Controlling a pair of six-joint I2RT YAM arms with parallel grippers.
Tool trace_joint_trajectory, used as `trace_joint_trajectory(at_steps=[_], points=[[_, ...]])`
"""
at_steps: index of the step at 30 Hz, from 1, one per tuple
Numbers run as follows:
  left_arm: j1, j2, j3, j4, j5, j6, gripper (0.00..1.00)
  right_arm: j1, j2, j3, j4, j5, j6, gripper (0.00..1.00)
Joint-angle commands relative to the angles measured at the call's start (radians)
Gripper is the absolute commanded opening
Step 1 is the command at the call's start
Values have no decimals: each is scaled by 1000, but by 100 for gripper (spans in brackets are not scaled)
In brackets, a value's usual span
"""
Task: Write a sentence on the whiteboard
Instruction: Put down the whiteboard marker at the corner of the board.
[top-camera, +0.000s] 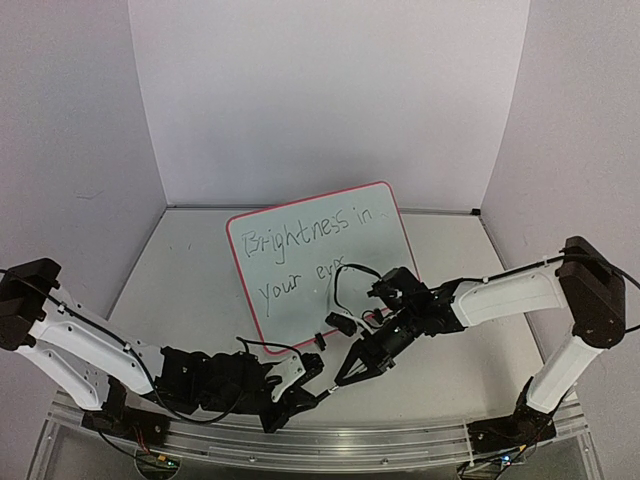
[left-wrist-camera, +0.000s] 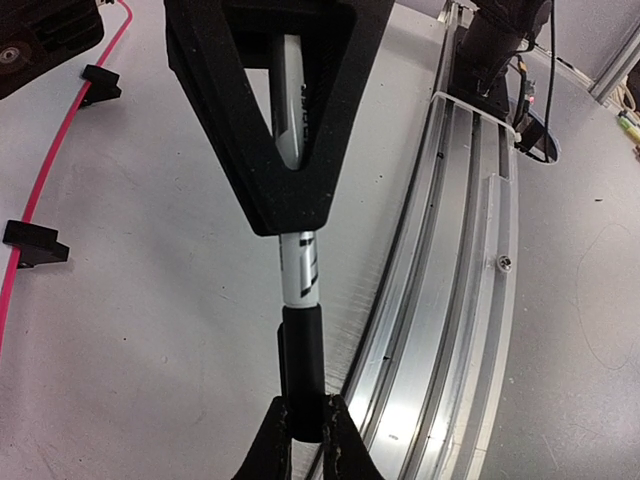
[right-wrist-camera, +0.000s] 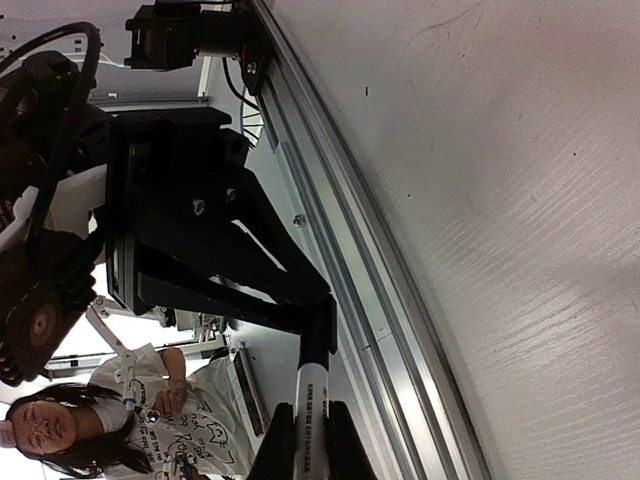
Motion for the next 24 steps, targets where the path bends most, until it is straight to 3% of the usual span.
trace_joint_trajectory(at_steps=[1,10,15,21,24], points=[[21,-15,139,332,-46,42,0,71,17,38,69,-46,-14,0],[27,-5,153,335,-26,41,0,77,4,27,77,-28,-10,0],[32,-40,106,222,-43,-15,2,67,-54,23,45,73,-22,0],[45,-168,0,-8,-138,-157,41,8,-140,28,-55,259,-47,0],[67,-233,-25,-154,-188,-227,53,6,-151,35,-83,356,-48,0]])
